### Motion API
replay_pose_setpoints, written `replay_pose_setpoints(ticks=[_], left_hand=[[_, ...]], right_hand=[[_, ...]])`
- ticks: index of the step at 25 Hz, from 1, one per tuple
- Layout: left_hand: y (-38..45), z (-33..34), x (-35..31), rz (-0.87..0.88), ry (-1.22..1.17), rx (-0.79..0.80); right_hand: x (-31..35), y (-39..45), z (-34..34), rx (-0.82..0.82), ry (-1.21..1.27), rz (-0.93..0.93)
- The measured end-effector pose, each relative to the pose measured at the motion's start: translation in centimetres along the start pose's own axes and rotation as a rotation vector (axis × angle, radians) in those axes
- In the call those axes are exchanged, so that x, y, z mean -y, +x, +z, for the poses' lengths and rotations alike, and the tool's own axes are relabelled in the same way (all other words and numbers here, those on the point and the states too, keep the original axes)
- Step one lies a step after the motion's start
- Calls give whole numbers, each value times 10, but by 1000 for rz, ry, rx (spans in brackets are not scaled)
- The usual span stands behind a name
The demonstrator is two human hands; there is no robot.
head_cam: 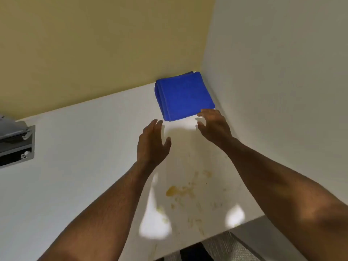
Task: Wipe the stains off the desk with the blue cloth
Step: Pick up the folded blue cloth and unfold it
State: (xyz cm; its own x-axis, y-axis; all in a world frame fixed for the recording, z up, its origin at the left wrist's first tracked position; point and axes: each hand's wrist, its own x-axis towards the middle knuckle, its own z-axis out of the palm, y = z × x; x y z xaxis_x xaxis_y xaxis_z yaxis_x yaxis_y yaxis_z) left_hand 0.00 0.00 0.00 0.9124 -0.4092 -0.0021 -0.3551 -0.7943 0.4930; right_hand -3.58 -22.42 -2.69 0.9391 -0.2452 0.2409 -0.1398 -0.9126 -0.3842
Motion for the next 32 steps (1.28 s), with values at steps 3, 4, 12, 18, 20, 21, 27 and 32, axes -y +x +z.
replay_pose_setpoints(ticks=[3,4,12,18,20,21,27,32], left_hand=[[39,19,2,44,14,0],[52,23,0,81,114,57],[100,59,-5,189,411,154],[119,52,-9,264,601,101],[125,45,-12,242,572,80],[127,40,-15,231,513,52],[128,-29,-49,244,283,-151],[96,-101,-71,364,292,-117]], right_hand=[[-15,28,9,-30,-39,-44],[-18,38,11,-5,-79,-57],[-47,61,31,236,-143,10],[-49,77,30,179,-298,-71],[-48,80,22,117,-301,-91],[-45,80,14,68,-259,-86],[-2,79,-64,-86,-205,8],[33,57,-153,-2,-287,-32]])
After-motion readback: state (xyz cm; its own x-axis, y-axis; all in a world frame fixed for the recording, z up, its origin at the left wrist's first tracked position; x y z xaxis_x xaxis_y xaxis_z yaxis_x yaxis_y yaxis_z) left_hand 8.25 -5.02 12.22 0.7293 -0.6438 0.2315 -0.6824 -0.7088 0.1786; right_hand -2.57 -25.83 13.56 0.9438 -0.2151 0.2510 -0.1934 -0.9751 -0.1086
